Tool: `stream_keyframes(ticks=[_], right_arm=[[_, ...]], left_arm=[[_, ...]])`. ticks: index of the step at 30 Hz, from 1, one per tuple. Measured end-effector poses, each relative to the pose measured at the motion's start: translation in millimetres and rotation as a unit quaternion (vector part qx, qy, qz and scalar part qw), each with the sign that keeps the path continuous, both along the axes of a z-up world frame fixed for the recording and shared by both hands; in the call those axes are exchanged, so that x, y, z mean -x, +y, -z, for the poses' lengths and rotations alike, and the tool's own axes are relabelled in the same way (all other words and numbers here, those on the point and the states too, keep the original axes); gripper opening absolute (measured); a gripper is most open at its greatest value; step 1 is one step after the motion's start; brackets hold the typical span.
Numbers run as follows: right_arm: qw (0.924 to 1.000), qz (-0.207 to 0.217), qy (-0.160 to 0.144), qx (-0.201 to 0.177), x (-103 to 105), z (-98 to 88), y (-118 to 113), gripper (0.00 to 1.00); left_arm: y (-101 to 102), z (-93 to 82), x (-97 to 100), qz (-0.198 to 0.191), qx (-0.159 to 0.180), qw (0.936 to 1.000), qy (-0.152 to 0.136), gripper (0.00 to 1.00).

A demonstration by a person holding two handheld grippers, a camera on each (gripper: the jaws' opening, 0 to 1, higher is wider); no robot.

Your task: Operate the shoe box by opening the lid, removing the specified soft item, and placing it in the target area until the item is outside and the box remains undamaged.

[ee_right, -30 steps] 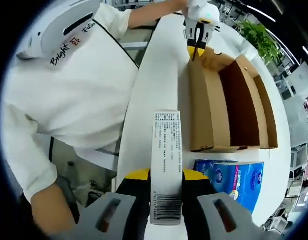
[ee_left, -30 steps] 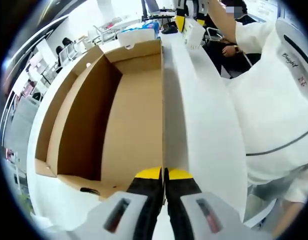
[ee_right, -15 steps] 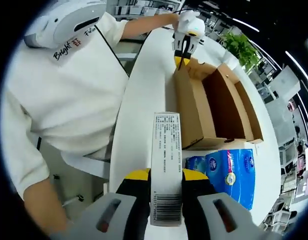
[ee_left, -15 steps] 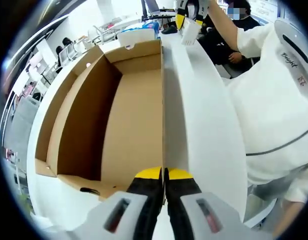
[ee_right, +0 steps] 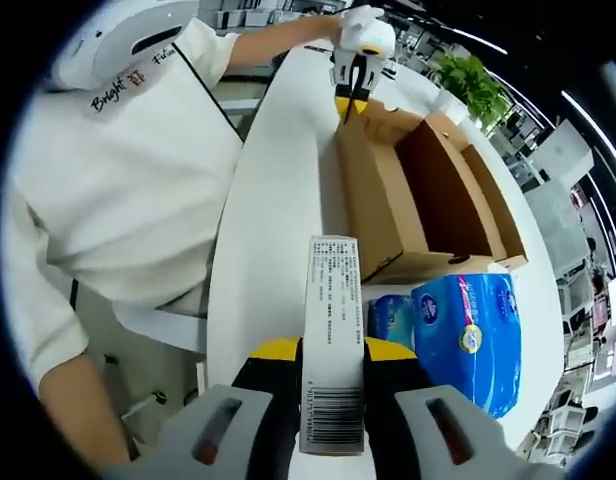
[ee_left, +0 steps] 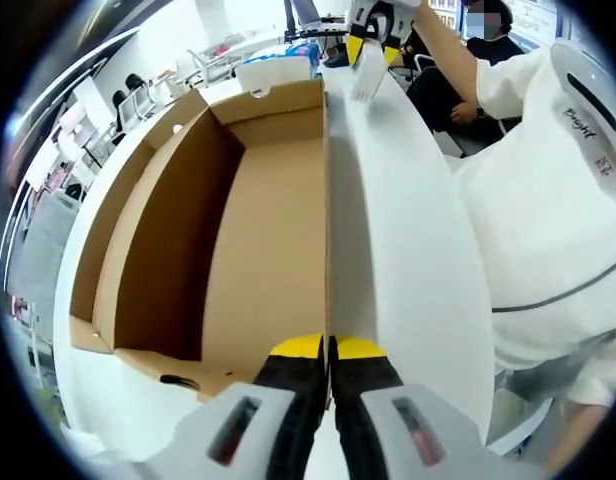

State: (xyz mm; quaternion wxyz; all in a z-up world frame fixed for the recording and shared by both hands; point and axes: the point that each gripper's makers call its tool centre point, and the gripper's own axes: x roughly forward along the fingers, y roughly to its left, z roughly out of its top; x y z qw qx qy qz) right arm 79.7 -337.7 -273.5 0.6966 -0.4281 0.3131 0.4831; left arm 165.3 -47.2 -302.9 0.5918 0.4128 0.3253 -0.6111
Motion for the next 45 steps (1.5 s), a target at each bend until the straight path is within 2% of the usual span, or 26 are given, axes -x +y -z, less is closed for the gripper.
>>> stream_keyframes(ticks=[1, 3, 11, 15, 18, 25, 27, 34, 45], right_arm=[[1.0000, 0.004, 0.000, -0.001, 0, 1.2, -1, 0.21], [0.9992, 0.028, -0.001, -0.027, 1, 1.7, -3, 0.21], [0.9990, 0.011, -0.014, -0.041, 1, 10.1, -2, 0.21], [0.9989, 0.026, -0.016, -0.036, -7, 14.1, 2, 0.21], [0.9994, 0.017, -0.014, -0.027, -9, 20.7, 8, 0.21], [0.9996, 0.025, -0.004, -0.007, -7, 30.8, 4, 0.21], [0.9997, 0.022, -0.012, 0.000, -8, 32.6, 3, 0.21], [0.9994, 0.019, -0.028, -0.008, -11, 34.4, 3, 0.21], [0.9978, 0.017, -0.063, 0.002, -17, 27.4, -5, 0.23]], left_arm=[[0, 0.0, 0.0, 0.000, 0.000, 1.0000, 0.000, 0.01], [0, -0.2, -0.1, 0.003, 0.001, 1.0000, 0.000, 0.01], [0, -0.4, -0.5, 0.002, 0.003, 1.0000, 0.002, 0.01], [0, -0.1, -0.8, 0.002, 0.002, 1.0000, 0.000, 0.01], [0, -0.1, -0.6, 0.001, 0.003, 1.0000, -0.001, 0.01], [0, -0.4, -0.7, 0.000, 0.008, 1.0000, 0.000, 0.01], [0, -0.5, -0.9, -0.001, 0.008, 1.0000, 0.001, 0.01], [0, -0.8, -1.1, -0.002, 0.011, 0.9999, 0.000, 0.01], [0, -0.5, -0.7, 0.000, 0.006, 1.0000, 0.000, 0.01]])
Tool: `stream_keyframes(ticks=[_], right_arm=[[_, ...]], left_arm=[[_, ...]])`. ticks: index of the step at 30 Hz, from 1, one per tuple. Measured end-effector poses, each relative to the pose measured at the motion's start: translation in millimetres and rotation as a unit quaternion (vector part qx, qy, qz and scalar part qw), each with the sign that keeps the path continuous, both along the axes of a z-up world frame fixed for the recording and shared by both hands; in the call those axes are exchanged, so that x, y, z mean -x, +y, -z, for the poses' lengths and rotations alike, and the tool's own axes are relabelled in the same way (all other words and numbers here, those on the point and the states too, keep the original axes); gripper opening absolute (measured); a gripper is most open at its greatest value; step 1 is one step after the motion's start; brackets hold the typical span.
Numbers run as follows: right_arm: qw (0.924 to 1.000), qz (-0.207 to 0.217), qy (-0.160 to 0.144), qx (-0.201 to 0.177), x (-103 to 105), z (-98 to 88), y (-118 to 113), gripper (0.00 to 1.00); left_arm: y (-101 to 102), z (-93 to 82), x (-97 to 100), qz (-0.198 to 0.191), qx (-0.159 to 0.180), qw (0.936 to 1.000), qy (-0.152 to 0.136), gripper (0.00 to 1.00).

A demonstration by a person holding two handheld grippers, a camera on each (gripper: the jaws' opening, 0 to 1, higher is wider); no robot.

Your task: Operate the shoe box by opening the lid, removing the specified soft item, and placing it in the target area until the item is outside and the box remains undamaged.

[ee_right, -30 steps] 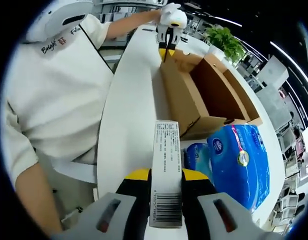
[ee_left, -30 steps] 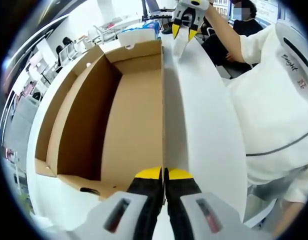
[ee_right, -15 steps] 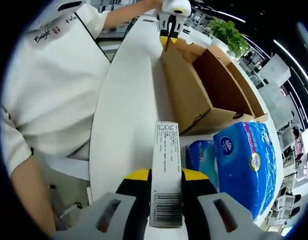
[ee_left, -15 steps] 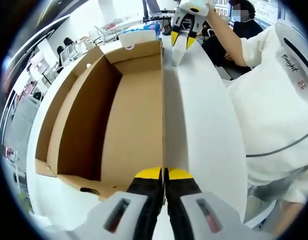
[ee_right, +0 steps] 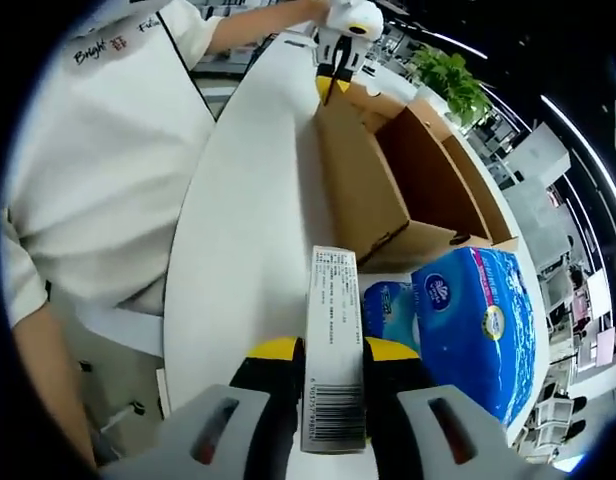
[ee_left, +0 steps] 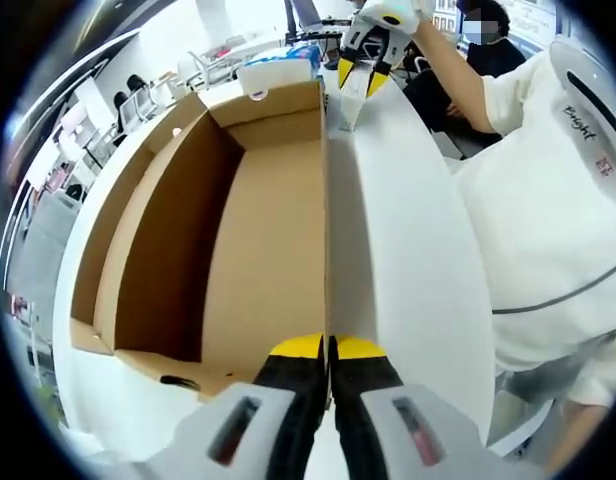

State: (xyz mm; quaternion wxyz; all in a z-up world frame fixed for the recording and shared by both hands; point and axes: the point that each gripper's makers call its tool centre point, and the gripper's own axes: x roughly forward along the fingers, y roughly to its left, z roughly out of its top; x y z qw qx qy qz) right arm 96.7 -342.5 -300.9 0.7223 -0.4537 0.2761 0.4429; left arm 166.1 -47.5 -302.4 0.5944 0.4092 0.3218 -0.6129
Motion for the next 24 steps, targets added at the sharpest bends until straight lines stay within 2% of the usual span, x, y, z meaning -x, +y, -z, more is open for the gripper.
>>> stream_keyframes(ticks=[4, 7, 10, 15, 19, 21, 24], right_arm=[[1.0000, 0.001, -0.004, 0.003, 2, -1.3, -1, 0.24], [0.9995, -0.008, -0.028, -0.011, 0, -12.0, 2, 0.24], [0.9994, -0.009, -0.032, -0.013, 1, -15.3, 1, 0.22], [0.9997, -0.006, -0.024, 0.003, 1, -5.2, -2, 0.21], [0.9981, -0.034, -0.047, 0.023, -3, -6.6, -3, 0.21], [0.9972, -0.033, -0.058, 0.033, -6, -8.8, -6, 0.20], [0.9969, -0.038, -0.057, 0.038, -4, -8.0, -14, 0.20]], left_arm=[[0, -0.1, 0.1, 0.000, 0.000, 1.0000, 0.000, 0.01], [0, -0.1, 0.2, 0.000, 0.000, 1.0000, 0.000, 0.01], [0, -0.1, 0.3, 0.000, 0.000, 1.0000, 0.000, 0.01], [0, -0.2, 0.4, 0.001, 0.000, 1.0000, 0.000, 0.01], [0, -0.1, 0.2, 0.000, 0.001, 1.0000, 0.000, 0.01], [1, -0.2, 0.1, 0.000, 0.001, 1.0000, 0.000, 0.01], [1, -0.2, 0.1, 0.000, 0.001, 1.0000, 0.000, 0.01]])
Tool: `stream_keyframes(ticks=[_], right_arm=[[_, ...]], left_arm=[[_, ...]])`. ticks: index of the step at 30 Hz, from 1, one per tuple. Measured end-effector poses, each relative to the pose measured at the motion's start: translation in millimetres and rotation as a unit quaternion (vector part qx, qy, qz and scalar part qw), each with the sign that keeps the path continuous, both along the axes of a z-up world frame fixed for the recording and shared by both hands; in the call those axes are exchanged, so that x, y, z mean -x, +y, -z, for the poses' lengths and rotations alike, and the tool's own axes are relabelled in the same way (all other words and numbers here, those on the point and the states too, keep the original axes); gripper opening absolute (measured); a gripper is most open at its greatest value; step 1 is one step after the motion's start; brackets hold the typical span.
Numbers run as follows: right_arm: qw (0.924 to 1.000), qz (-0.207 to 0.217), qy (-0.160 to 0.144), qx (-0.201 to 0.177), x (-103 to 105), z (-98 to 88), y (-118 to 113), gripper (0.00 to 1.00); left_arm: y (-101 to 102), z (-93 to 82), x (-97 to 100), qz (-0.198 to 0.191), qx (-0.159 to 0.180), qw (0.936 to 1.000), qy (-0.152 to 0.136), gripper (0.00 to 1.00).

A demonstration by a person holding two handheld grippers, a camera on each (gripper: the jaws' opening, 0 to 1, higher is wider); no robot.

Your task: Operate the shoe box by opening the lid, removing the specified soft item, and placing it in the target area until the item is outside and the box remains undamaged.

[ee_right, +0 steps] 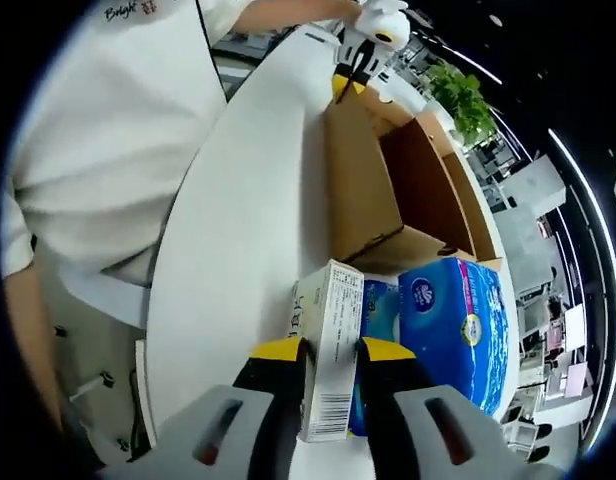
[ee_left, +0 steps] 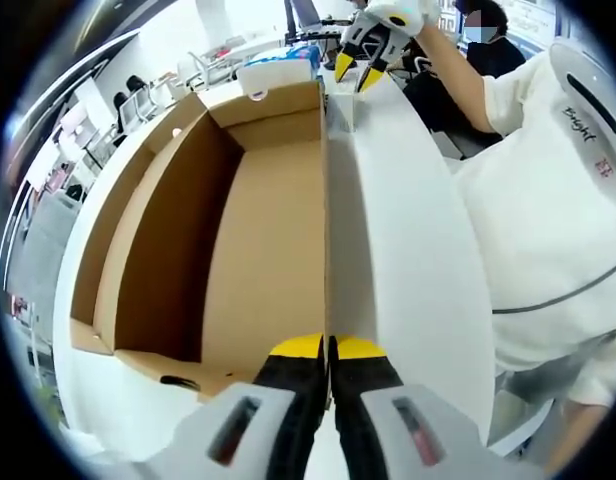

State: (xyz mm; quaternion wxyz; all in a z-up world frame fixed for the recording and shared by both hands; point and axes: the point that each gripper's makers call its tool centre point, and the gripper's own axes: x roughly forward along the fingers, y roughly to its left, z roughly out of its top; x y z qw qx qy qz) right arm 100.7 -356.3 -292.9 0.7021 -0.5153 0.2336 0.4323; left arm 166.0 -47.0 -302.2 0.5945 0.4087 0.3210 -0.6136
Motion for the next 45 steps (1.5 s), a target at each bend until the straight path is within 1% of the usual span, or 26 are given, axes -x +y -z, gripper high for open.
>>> stream_keyframes(ticks=[1, 3, 8, 11, 13, 15, 17, 18, 19, 22, 25, 28, 30, 33, 35, 38, 39, 40, 41, 42, 43, 44, 45], right_arm=[[1.0000, -0.001, 0.000, -0.001, 1, 0.3, -2, 0.20], [0.9999, -0.011, -0.010, 0.004, 2, 0.7, -6, 0.20], [0.9998, -0.014, -0.012, 0.001, 3, 0.3, -9, 0.20], [0.9999, -0.011, -0.013, -0.003, 2, 0.6, -8, 0.21], [0.9999, -0.001, -0.015, -0.007, 0, 0.3, -9, 0.21], [0.9997, -0.006, -0.024, -0.007, -1, 0.1, -8, 0.21], [0.9997, -0.007, -0.022, -0.010, 0, 1.5, -7, 0.21], [0.9992, -0.025, -0.030, -0.004, 0, 1.2, -6, 0.21], [0.9991, -0.027, -0.034, -0.002, 0, 1.0, -6, 0.21], [0.9989, -0.026, -0.037, -0.007, 0, 1.0, -4, 0.21], [0.9991, -0.014, -0.037, -0.018, -1, 0.6, -5, 0.21], [0.9990, 0.000, -0.029, -0.035, -2, -0.1, -4, 0.21], [0.9990, 0.002, -0.032, -0.031, -2, -0.1, -5, 0.22], [0.9976, -0.001, -0.049, -0.049, -2, -9.3, -2, 0.22], [0.9966, -0.005, -0.053, -0.062, 1, -14.7, 0, 0.22], [0.9933, -0.021, -0.072, -0.088, 6, -27.9, 9, 0.22], [0.9901, -0.034, -0.085, -0.106, 8, -35.8, 15, 0.21], [0.9872, -0.046, -0.095, -0.119, 10, -43.1, 20, 0.19], [0.9842, -0.044, -0.112, -0.130, 7, -49.8, 22, 0.15], [0.9816, -0.048, -0.129, -0.133, 5, -55.7, 22, 0.14], [0.9793, -0.035, -0.134, -0.147, 3, -61.5, 22, 0.14], [0.9790, -0.020, -0.128, -0.157, 3, -64.0, 21, 0.15], [0.9759, 0.002, -0.132, -0.174, 0, -72.3, 20, 0.15]], left_arm=[[0, 0.0, 0.0, 0.000, 0.000, 1.0000, 0.000, 0.01], [0, 0.1, 0.0, 0.000, 0.000, 1.0000, -0.001, 0.01], [0, 0.3, -0.2, 0.000, -0.001, 1.0000, 0.000, 0.01], [0, 0.3, -0.5, 0.000, -0.001, 1.0000, 0.000, 0.01], [0, 0.3, -0.7, 0.000, -0.001, 1.0000, 0.000, 0.01], [0, 0.3, -0.8, 0.000, 0.000, 1.0000, -0.001, 0.01], [1, 0.3, -0.8, 0.000, 0.000, 1.0000, -0.001, 0.01], [1, 0.3, -0.7, 0.000, 0.000, 1.0000, -0.001, 0.01], [1, 0.3, -0.7, 0.000, 0.000, 1.0000, 0.000, 0.01], [1, 0.1, -1.1, -0.003, 0.002, 1.0000, 0.002, 0.01], [1, 0.0, -1.0, -0.003, 0.003, 1.0000, 0.002, 0.01], [1, 0.1, -0.9, -0.002, 0.003, 1.0000, 0.001, 0.01], [1, 0.2, -0.9, -0.002, 0.002, 1.0000, 0.001, 0.01], [1, 0.3, -0.6, -0.001, 0.001, 1.0000, 0.000, 0.01], [1, 0.1, -0.4, -0.002, 0.002, 1.0000, 0.000, 0.01], [0, 0.0, -0.3, -0.003, 0.003, 1.0000, 0.001, 0.01], [0, 0.1, -0.4, -0.002, 0.002, 1.0000, 0.000, 0.01], [0, 0.1, -0.4, -0.002, 0.002, 1.0000, 0.000, 0.01], [0, 0.1, -0.3, -0.002, 0.002, 1.0000, 0.000, 0.01], [0, 0.1, -0.3, -0.002, 0.001, 1.0000, 0.000, 0.01], [0, 0.0, -0.3, -0.002, 0.002, 1.0000, 0.000, 0.01], [0, 0.0, -0.3, -0.003, 0.001, 1.0000, 0.001, 0.01], [0, 0.0, -0.4, -0.003, 0.001, 1.0000, 0.000, 0.01]])
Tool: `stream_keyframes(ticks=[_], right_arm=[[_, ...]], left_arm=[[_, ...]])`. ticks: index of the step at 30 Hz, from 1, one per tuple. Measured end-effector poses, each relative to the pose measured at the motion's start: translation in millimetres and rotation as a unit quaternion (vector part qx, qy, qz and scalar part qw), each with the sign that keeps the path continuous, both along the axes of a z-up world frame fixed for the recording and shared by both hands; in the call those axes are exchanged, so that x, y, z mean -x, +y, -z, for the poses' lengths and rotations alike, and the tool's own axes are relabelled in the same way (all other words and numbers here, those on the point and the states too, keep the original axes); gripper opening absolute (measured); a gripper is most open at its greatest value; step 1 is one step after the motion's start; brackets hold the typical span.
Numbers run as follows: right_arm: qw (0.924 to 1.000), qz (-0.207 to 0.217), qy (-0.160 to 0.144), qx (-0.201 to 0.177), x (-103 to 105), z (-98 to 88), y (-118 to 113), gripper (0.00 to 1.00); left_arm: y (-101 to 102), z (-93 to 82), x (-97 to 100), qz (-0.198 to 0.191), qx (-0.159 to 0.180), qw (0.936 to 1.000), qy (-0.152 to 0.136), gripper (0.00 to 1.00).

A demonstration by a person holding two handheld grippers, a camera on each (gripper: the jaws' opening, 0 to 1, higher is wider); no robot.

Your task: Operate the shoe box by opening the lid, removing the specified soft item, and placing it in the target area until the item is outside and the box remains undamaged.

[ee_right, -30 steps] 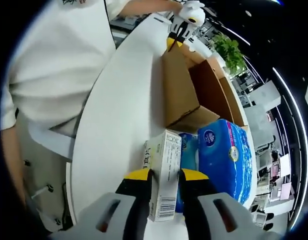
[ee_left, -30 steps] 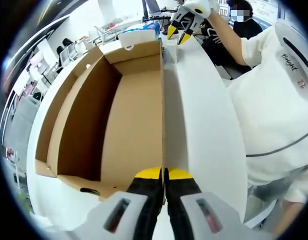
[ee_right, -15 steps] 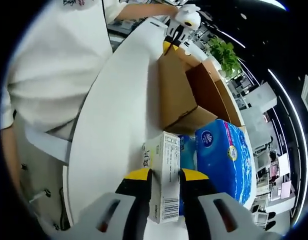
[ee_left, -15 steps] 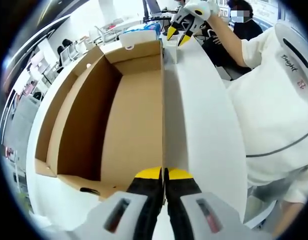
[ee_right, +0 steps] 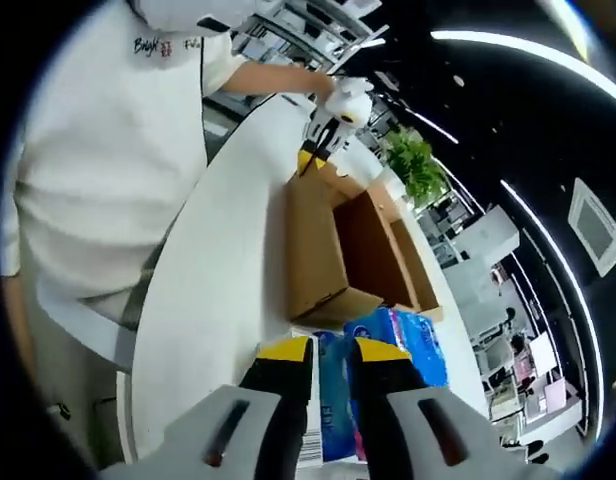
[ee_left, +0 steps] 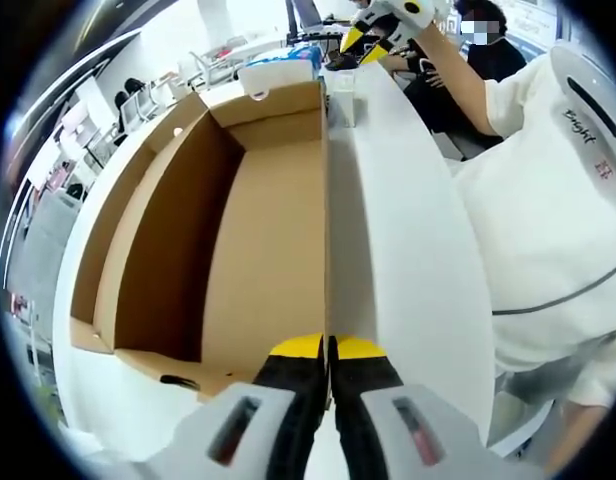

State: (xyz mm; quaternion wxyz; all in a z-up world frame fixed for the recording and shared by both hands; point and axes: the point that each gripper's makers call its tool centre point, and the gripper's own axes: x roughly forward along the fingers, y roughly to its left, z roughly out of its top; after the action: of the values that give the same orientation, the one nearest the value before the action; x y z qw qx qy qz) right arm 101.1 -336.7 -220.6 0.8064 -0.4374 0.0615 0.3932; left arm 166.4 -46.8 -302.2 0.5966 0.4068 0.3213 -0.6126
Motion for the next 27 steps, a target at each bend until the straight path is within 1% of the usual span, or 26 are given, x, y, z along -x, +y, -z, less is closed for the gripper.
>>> stream_keyframes(ticks=[2, 4, 6, 7, 9, 11, 13, 14, 16, 17, 18, 19, 20, 21, 22, 23, 24, 25, 26, 27], right_arm=[[0.9994, 0.015, -0.016, -0.025, -6, -17.1, 0, 0.15], [0.9978, 0.019, -0.032, -0.055, -9, -30.3, 2, 0.15], [0.9941, 0.030, -0.048, -0.093, -12, -44.5, 1, 0.15], [0.9911, 0.037, -0.044, -0.120, -12, -49.3, 0, 0.14], [0.9855, 0.060, -0.023, -0.157, -14, -52.9, -5, 0.09], [0.9739, 0.074, -0.032, -0.212, -19, -67.0, -10, 0.09], [0.9675, 0.068, -0.029, -0.242, -17, -75.3, -12, 0.10], [0.9608, 0.074, -0.034, -0.265, -17, -81.9, -14, 0.12], [0.9502, 0.072, -0.057, -0.298, -17, -98.2, -18, 0.14], [0.9476, 0.075, -0.058, -0.305, -17, -100.5, -19, 0.15], [0.9401, 0.093, -0.064, -0.322, -19, -106.6, -24, 0.16], [0.9357, 0.102, -0.062, -0.332, -20, -109.3, -27, 0.15], [0.9244, 0.138, -0.063, -0.350, -25, -114.0, -37, 0.13], [0.9148, 0.158, -0.067, -0.366, -27, -118.8, -42, 0.13], [0.9156, 0.164, -0.063, -0.362, -27, -119.3, -43, 0.12], [0.9147, 0.174, -0.065, -0.359, -28, -122.8, -45, 0.14], [0.9060, 0.186, -0.079, -0.372, -30, -130.2, -48, 0.15], [0.8954, 0.213, -0.074, -0.384, -32, -132.6, -53, 0.15], [0.8982, 0.215, -0.072, -0.376, -32, -132.9, -52, 0.16], [0.8923, 0.222, -0.074, -0.386, -33, -136.8, -52, 0.17]], left_arm=[[0, 0.1, 0.2, 0.000, -0.001, 1.0000, 0.000, 0.01], [0, 0.2, 0.2, 0.000, -0.002, 1.0000, 0.000, 0.01], [0, 0.3, 0.0, 0.000, -0.001, 1.0000, 0.000, 0.01], [0, 0.2, -0.1, 0.000, -0.001, 1.0000, -0.001, 0.01], [0, 0.2, 0.0, -0.001, 0.000, 1.0000, -0.001, 0.01], [0, 0.1, 0.0, 0.000, 0.002, 1.0000, -0.001, 0.01], [0, 0.1, 0.2, 0.000, 0.002, 1.0000, 0.000, 0.01], [-1, 0.2, 0.2, -0.001, 0.002, 1.0000, 0.001, 0.01], [-1, 0.3, 0.1, -0.001, 0.001, 1.0000, 0.001, 0.01], [-1, 0.3, 0.1, -0.002, 0.001, 1.0000, 0.001, 0.01], [-1, 0.4, 0.2, -0.002, 0.001, 1.0000, 0.001, 0.01], [-1, 0.4, 0.2, -0.002, 0.001, 1.0000, 0.001, 0.01], [-1, 0.4, 0.2, -0.002, 0.001, 1.0000, 0.002, 0.01], [-1, 0.4, 0.2, -0.003, 0.002, 1.0000, 0.002, 0.01], [-1, 0.4, 0.2, -0.003, 0.002, 1.0000, 0.002, 0.01], [-1, 0.4, 0.3, -0.003, 0.001, 1.0000, 0.002, 0.01], [-1, 0.5, 0.3, -0.003, 0.001, 1.0000, 0.002, 0.01], [-1, 0.5, 0.4, -0.003, 0.001, 1.0000, 0.003, 0.01], [-1, 0.5, 0.3, -0.003, 0.001, 1.0000, 0.003, 0.01], [-1, 0.5, 0.3, -0.003, 0.001, 1.0000, 0.004, 0.01]])
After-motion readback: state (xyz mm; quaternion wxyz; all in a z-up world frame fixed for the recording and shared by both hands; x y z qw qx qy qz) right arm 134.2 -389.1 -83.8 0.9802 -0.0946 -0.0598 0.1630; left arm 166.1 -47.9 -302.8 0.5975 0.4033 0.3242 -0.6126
